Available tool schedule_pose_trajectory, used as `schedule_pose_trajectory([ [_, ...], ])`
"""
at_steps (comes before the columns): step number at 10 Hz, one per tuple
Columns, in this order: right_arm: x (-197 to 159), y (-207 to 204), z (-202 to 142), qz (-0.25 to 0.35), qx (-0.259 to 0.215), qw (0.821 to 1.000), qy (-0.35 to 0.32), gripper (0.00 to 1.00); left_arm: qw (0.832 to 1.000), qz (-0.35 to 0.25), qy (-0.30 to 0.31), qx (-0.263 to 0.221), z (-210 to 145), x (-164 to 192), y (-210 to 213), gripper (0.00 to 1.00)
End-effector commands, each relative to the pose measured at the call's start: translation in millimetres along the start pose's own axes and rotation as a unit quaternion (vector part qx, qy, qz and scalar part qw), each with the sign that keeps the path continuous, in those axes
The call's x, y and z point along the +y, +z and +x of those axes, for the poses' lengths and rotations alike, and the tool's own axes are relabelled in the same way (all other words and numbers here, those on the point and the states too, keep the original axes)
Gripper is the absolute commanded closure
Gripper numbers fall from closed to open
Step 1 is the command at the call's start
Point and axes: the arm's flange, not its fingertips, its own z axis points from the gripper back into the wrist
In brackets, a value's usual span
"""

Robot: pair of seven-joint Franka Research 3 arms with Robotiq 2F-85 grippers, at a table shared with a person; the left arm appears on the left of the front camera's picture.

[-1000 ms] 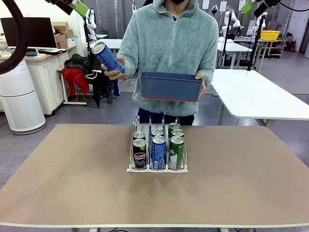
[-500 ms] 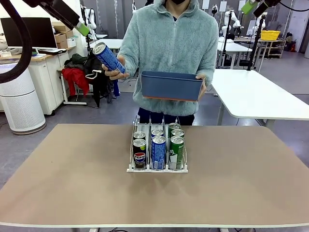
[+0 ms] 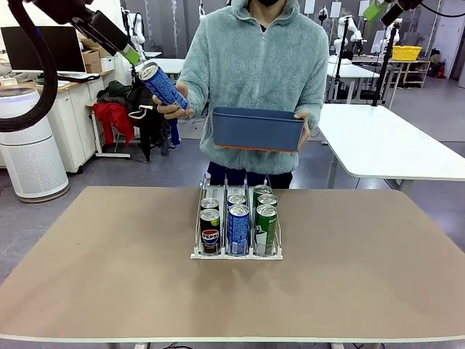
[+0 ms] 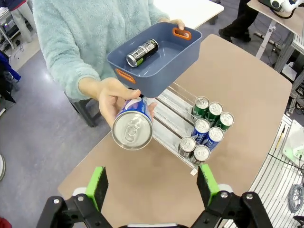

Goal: Fill the beverage cans into the dispenser.
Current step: Pick up the Ionic drink handed by the human.

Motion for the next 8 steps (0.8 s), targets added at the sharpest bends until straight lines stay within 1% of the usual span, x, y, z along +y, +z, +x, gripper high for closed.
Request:
schedule_pose_trajectory([
  [1, 1.2, 0.9, -1.9, 0.002, -0.001, 1.0, 0.001, 0.0, 1.0, 0.0, -0.008, 0.008, -2.8, 0.2, 1.7, 0.0],
  [4, 1.2, 0.9, -1.9, 0.002, -0.001, 1.0, 0.001, 0.0, 1.0, -0.006, 0.004, 0.0, 3.7, 2.2, -2.7, 0.0],
  [6, 1.2, 0.9, -1.9, 0.002, -0.001, 1.0, 0.001, 0.0, 1.0, 0.01, 0.011, 0.012, 11.5, 13.2, -24.1, 0.0],
  [8, 1.2, 0.9, -1.9, 0.002, -0.001, 1.0, 0.001, 0.0, 1.0, 0.02, 0.006, 0.021, 16.7, 12.2, -44.9, 0.0],
])
